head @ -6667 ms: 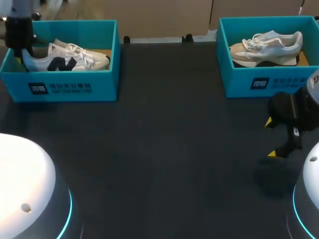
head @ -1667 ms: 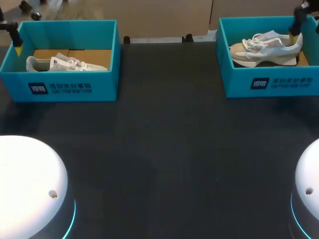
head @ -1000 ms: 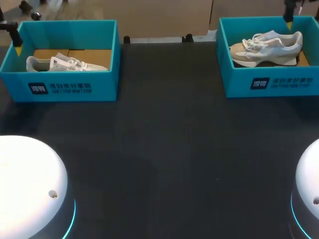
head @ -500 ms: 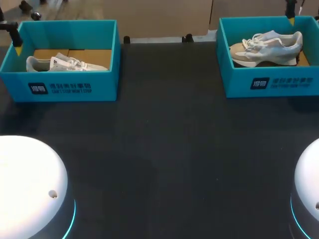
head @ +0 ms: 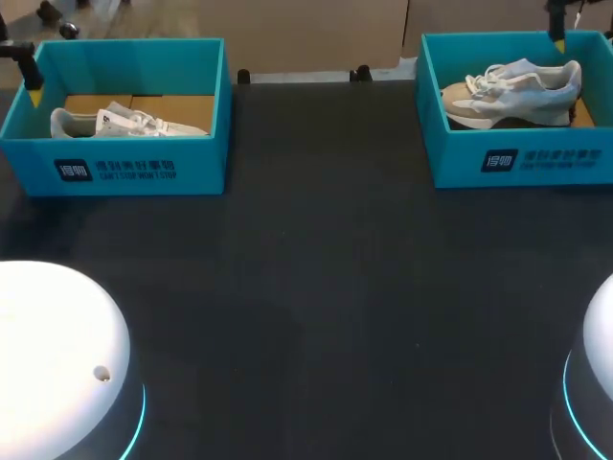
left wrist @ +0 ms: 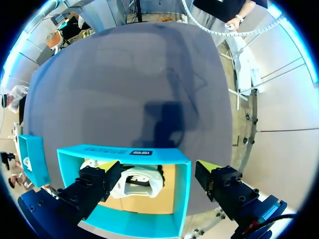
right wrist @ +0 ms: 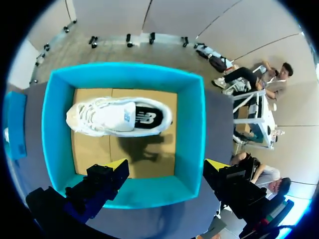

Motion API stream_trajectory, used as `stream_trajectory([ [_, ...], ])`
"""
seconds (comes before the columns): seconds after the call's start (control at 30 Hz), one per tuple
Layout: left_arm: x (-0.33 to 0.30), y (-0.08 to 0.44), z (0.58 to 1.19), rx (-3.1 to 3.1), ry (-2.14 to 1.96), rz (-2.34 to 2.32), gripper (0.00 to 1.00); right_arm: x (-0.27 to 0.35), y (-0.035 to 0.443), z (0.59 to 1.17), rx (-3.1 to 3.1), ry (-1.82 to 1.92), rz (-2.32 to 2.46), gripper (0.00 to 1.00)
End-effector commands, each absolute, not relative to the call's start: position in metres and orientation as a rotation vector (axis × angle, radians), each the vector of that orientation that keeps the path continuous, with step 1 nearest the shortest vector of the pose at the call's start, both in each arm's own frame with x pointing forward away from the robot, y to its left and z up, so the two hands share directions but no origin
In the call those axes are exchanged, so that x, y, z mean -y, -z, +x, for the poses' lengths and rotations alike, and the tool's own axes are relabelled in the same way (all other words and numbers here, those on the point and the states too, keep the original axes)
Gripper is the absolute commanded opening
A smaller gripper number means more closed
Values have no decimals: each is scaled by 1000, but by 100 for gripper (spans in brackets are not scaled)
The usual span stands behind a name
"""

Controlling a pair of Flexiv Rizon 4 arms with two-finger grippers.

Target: Take the shoe out of the shoebox, open the shoe tongue, remove and reinsert the insole, then place the shoe into the shoebox

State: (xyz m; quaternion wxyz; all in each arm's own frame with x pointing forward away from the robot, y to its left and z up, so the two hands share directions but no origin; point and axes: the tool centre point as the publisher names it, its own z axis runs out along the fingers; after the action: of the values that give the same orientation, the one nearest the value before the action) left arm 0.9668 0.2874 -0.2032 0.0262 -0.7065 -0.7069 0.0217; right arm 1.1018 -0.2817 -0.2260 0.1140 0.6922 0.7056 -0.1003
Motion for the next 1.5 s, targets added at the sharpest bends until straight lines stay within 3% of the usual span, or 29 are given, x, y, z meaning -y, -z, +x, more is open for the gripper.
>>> stream_trajectory([
  [0.03,-288,203,967,2183,-65,-2183,100,284,239,1120,-2085,331,2055,100],
  [0.33,-288,203,967,2183,-65,-2183,100,284,239,1120,-2085,331,2055,100],
  [0.67,-288,203,967,2183,-65,-2183,100,290,298,1150,-2089,320,2113,100],
  [1.27,-288,203,967,2183,-65,-2183,100,322,325,1169,-2043,330,2131,100],
  [1.33,-288,203,967,2183,-65,-2183,100,323,329,1171,-2043,331,2134,89],
  [1.5,-288,203,967,2183,-65,-2183,100,323,338,1174,-2058,325,2141,76],
])
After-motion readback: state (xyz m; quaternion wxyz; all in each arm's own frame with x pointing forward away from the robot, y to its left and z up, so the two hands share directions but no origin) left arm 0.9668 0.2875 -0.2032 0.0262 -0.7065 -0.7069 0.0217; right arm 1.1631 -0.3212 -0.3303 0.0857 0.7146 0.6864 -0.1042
